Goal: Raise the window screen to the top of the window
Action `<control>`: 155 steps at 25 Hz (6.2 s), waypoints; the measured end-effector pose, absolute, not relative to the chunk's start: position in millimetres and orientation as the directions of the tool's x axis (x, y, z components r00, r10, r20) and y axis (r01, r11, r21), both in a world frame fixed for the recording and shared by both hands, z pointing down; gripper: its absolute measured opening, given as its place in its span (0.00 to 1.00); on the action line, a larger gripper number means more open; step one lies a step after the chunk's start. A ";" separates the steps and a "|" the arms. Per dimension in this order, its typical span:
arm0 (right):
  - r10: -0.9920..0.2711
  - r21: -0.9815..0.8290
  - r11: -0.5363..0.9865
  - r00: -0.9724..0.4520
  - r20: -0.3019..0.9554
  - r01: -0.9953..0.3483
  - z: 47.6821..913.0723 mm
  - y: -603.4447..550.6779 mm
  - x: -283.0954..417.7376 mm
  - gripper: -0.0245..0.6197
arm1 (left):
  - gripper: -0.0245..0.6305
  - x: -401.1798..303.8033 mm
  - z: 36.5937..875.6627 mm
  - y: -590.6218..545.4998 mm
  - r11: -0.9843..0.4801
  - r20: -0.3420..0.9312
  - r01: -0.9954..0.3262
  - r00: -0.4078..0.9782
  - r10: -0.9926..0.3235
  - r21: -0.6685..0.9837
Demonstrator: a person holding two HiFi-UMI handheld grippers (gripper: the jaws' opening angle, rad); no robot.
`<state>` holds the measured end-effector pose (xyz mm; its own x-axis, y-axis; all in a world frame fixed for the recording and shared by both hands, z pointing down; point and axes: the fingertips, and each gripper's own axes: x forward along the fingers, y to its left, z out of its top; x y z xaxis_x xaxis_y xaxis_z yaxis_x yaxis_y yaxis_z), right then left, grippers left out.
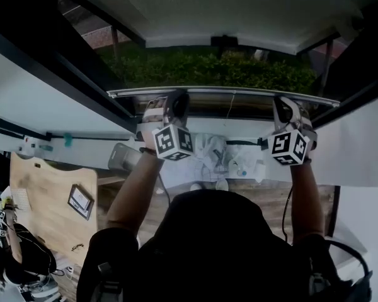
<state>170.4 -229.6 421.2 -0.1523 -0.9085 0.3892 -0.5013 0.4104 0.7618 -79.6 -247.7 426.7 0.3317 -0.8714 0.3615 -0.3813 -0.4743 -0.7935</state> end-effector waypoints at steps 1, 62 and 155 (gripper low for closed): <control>-0.910 0.762 0.406 -0.150 0.386 -0.504 418.9 -229.7 170.4 0.07 | 0.11 -79.6 424.0 -248.0 -0.472 0.358 -0.385 0.333 -0.872 -0.793; -0.960 0.824 0.246 -0.243 0.136 -0.510 214.0 -236.8 171.9 0.07 | 0.11 -76.9 221.6 -257.3 -0.287 0.162 -0.328 0.360 -0.919 -0.900; -0.959 0.959 0.176 -0.259 0.117 -0.221 -22.8 -233.4 169.6 0.06 | 0.09 -72.2 -21.4 -254.0 -0.194 0.116 -0.170 0.384 -0.916 -0.966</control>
<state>169.6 -233.4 -22.8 -0.2587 -0.9589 0.1168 -0.2206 0.1764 0.9593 -72.2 -254.0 -21.4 0.3841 -0.9159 0.1162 -0.1697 -0.1937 -0.9663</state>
